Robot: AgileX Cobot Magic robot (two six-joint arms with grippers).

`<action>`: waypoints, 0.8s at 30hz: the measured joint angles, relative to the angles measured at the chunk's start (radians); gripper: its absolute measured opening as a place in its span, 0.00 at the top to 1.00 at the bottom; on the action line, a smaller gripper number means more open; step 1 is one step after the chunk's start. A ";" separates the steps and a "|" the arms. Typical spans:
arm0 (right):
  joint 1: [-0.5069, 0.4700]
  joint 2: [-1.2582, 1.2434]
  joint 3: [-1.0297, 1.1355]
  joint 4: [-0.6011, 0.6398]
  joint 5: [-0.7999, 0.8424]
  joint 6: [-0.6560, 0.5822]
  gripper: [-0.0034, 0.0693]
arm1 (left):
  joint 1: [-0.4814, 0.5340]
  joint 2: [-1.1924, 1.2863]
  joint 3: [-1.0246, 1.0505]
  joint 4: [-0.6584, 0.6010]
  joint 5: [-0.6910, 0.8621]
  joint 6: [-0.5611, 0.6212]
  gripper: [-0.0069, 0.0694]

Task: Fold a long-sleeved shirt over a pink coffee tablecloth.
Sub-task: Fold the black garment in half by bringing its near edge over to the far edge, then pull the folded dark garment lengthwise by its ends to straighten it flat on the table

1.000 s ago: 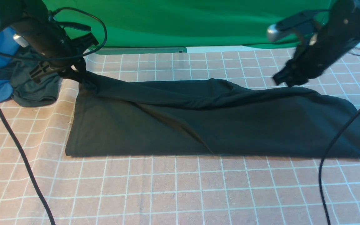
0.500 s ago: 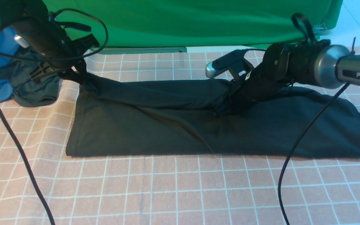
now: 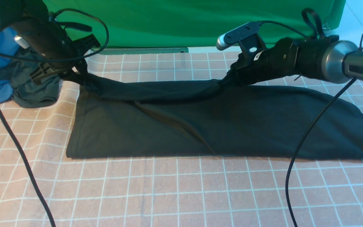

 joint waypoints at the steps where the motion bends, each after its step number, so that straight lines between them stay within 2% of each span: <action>1: 0.000 -0.007 -0.005 0.000 0.017 -0.007 0.90 | 0.000 0.000 0.000 0.000 -0.012 0.000 0.75; 2: 0.000 -0.012 -0.006 0.000 0.029 -0.011 0.90 | 0.000 0.000 0.000 0.000 -0.020 0.000 0.73; 5: 0.000 -0.061 -0.010 0.000 0.091 -0.020 0.90 | 0.000 0.000 0.000 0.000 -0.085 -0.017 0.51; 6: 0.001 -0.067 -0.011 0.000 0.097 -0.020 0.90 | 0.000 0.000 0.000 0.000 -0.093 -0.020 0.49; 7: 0.001 -0.087 -0.013 0.000 0.121 -0.023 0.90 | 0.000 0.000 -0.005 0.000 -0.118 -0.032 0.39; 9: 0.001 -0.112 -0.017 0.000 0.150 -0.031 0.90 | 0.000 0.000 -0.028 0.000 -0.103 -0.037 0.28; 12: 0.001 -0.135 -0.018 0.000 0.183 -0.046 0.90 | 0.000 0.000 -0.066 -0.001 -0.028 -0.021 0.22; 13: 0.001 -0.153 -0.018 0.000 0.202 -0.050 0.90 | -0.008 -0.001 -0.084 -0.021 0.056 0.018 0.24; 15: 0.001 -0.167 -0.018 0.000 0.211 -0.054 0.90 | -0.029 -0.001 -0.088 -0.039 0.121 0.067 0.29; 17: 0.001 -0.174 -0.020 0.000 0.213 -0.056 0.90 | -0.097 -0.001 -0.073 -0.031 0.165 0.125 0.50; 18: 0.001 -0.175 -0.020 0.000 0.214 -0.057 0.90 | -0.118 -0.001 -0.063 -0.023 0.165 0.138 0.56; 19: 0.001 -0.175 -0.020 0.000 0.216 -0.057 0.90 | -0.163 -0.001 -0.048 -0.006 0.162 0.156 0.69; 20: 0.001 -0.175 -0.020 0.000 0.218 -0.057 0.90 | -0.170 -0.001 -0.048 -0.003 0.161 0.156 0.71; 22: 0.001 -0.175 -0.020 -0.001 0.220 -0.061 0.90 | -0.246 0.001 -0.014 0.016 0.123 0.179 0.85; 24: 0.001 -0.175 -0.020 -0.008 0.221 -0.063 0.90 | -0.282 0.006 -0.002 0.024 0.067 0.184 0.88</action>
